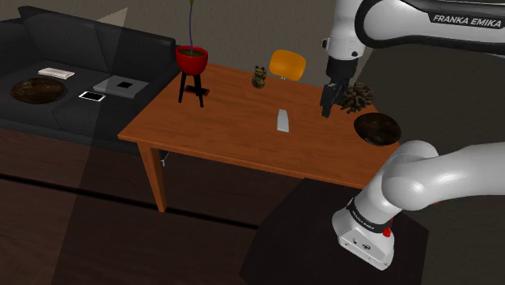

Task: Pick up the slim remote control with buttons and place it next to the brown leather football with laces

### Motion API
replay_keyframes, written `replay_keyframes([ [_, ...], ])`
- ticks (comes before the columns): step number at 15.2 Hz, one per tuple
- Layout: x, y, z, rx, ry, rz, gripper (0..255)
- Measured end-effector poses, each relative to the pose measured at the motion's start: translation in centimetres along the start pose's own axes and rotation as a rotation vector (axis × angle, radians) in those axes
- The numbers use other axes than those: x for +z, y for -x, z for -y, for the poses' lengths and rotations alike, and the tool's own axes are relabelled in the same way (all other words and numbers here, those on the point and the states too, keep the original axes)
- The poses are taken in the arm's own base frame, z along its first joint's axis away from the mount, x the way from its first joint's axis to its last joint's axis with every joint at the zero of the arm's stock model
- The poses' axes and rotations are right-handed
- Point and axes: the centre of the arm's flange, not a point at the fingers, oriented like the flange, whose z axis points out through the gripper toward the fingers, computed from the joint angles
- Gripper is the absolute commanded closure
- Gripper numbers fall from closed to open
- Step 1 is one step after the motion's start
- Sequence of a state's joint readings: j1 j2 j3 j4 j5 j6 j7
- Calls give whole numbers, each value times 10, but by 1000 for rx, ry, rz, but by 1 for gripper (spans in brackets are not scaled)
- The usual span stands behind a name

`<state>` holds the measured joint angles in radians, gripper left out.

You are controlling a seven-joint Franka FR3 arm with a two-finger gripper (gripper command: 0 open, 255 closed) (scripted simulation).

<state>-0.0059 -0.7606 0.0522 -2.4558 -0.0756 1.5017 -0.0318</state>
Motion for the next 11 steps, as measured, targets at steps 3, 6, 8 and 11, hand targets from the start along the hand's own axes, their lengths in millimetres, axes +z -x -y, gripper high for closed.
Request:
replay_keyframes([
  [3, 10, -12, -5, 31, -6, -2, 0],
  [6, 31, -42, -14, 101, -20, -9, 0],
  [8, 40, -63, -28, 151, -29, -15, 0],
  [11, 59, -90, -44, 227, -44, -24, 0],
])
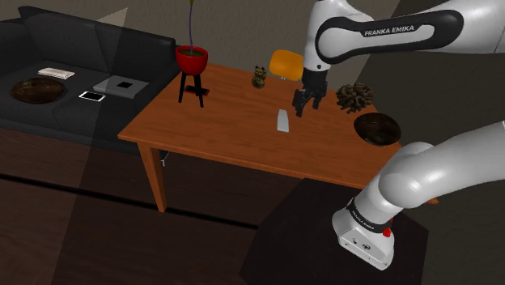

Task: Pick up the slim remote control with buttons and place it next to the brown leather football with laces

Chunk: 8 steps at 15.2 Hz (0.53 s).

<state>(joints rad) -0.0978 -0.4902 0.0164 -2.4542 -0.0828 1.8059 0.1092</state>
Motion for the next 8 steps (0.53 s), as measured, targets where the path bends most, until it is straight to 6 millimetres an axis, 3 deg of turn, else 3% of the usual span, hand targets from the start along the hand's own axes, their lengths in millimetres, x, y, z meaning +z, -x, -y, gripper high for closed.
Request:
replay_keyframes([
  [8, 55, -79, -39, 204, -39, -24, 0],
])
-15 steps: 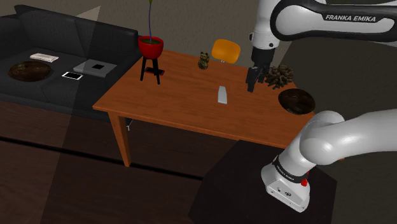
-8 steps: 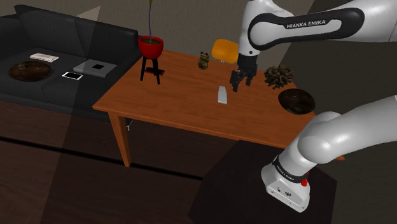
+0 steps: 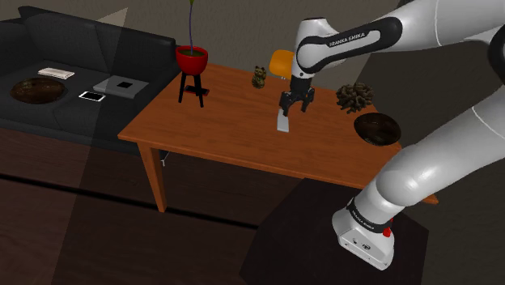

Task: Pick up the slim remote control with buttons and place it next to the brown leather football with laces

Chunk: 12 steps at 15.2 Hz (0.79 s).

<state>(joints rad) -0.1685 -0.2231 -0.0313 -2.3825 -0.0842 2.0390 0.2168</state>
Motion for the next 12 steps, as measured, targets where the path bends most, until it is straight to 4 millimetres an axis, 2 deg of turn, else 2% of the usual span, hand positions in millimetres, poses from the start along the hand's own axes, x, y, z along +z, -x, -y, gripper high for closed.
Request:
replay_keyframes([
  [5, 34, -52, -20, 127, -25, -15, 0],
  [12, 79, -120, -62, 305, -59, -36, 0],
])
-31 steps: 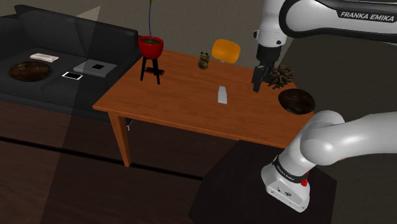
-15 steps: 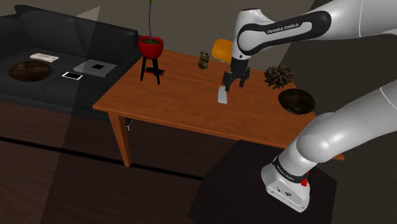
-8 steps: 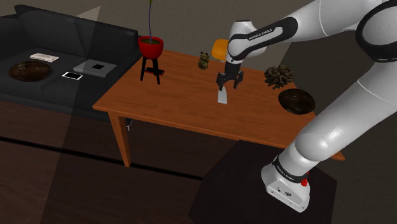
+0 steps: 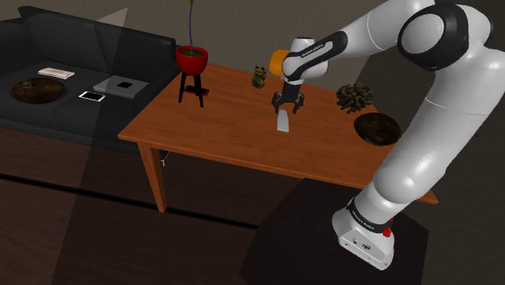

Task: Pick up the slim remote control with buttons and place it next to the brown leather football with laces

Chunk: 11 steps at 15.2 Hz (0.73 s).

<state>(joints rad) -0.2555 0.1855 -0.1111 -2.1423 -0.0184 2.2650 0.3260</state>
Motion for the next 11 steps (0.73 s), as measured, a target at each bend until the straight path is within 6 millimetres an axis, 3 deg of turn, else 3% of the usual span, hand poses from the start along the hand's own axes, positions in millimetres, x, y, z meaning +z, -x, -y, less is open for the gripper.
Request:
replay_keyframes([
  [8, 54, -81, -39, 204, -39, -24, 0],
  [11, 73, -100, -52, 259, -49, -30, 0],
])
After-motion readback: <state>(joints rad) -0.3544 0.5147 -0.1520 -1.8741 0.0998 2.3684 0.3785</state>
